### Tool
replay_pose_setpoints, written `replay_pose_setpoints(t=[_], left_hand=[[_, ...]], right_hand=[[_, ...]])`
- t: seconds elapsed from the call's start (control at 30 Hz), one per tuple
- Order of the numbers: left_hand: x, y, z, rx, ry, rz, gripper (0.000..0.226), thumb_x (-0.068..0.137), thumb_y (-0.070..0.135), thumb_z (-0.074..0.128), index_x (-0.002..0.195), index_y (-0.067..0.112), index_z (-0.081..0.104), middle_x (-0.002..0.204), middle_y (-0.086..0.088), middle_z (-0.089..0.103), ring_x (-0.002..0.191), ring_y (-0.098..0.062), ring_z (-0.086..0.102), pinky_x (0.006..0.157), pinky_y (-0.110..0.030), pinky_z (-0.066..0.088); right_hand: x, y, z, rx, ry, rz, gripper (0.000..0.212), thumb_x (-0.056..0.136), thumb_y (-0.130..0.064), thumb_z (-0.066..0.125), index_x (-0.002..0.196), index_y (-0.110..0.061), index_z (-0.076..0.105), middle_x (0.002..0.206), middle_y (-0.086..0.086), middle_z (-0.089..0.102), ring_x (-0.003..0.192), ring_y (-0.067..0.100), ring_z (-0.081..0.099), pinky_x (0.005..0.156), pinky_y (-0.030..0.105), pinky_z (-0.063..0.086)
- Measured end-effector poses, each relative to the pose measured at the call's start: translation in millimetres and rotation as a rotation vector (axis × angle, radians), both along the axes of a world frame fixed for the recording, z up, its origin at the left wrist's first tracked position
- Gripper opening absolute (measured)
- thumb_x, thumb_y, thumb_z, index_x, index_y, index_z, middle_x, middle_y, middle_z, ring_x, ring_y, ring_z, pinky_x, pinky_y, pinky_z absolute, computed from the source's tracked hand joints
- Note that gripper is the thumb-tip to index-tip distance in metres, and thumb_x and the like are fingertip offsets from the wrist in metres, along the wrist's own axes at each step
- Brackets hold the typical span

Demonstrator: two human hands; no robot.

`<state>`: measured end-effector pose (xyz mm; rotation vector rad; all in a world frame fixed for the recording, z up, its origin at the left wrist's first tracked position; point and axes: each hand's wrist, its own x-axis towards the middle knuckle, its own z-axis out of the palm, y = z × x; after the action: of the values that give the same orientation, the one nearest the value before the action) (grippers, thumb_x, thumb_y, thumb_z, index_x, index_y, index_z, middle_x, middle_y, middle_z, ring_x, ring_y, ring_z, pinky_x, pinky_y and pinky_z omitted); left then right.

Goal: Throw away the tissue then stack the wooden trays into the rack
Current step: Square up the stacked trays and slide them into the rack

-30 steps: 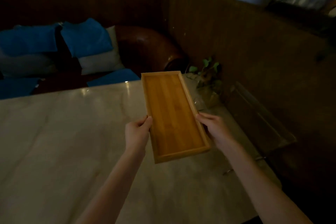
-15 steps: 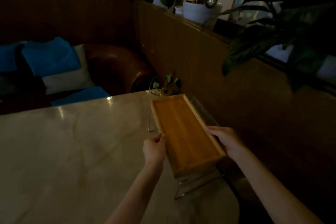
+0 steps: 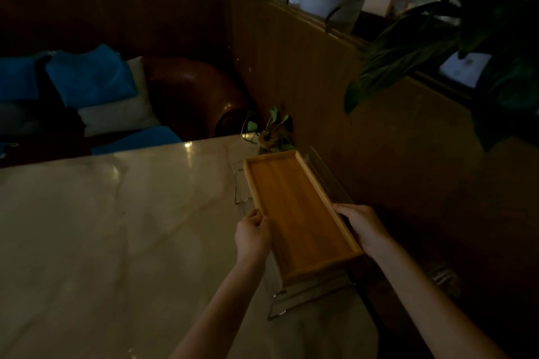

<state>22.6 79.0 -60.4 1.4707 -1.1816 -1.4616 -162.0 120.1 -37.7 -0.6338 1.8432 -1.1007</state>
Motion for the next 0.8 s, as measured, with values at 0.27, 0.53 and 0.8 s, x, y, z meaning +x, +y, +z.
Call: replay_pose_setpoints(t=[0.27, 0.53, 0.8], left_hand=[[-2.5, -1.4, -9.1, -0.036, -0.008, -0.004, 0.03, 0.09, 0.007, 0.038, 0.112, 0.0, 0.057, 0.143, -0.001, 0.04, 0.075, 0.004, 0.049, 0.054, -0.013, 0.042], [-4.1, -1.1, -7.0, -0.004, 0.02, 0.004, 0.031, 0.091, 0.008, 0.038, 0.118, -0.001, 0.052, 0.145, -0.001, 0.038, 0.073, 0.005, 0.047, 0.055, -0.013, 0.042], [3.6, -1.3, 1.9, 0.025, 0.025, -0.082, 0.02, 0.09, 0.011, 0.042, 0.089, 0.008, 0.062, 0.084, -0.002, 0.059, 0.074, -0.013, 0.054, 0.064, -0.023, 0.043]], right_hand=[[-0.6, -5.8, -7.8, -0.012, 0.044, 0.048, 0.024, 0.088, -0.018, 0.052, 0.107, -0.008, 0.063, 0.096, 0.01, 0.065, 0.089, 0.026, 0.061, 0.077, 0.035, 0.048], [-0.4, -6.1, -8.5, -0.033, 0.065, 0.061, 0.02, 0.089, -0.016, 0.05, 0.096, -0.011, 0.068, 0.093, 0.015, 0.068, 0.088, 0.029, 0.064, 0.074, 0.034, 0.05], [1.4, 9.8, 0.5, -0.048, 0.124, 0.066, 0.028, 0.092, -0.022, 0.042, 0.104, -0.004, 0.061, 0.119, 0.026, 0.058, 0.098, 0.037, 0.06, 0.084, 0.044, 0.05]])
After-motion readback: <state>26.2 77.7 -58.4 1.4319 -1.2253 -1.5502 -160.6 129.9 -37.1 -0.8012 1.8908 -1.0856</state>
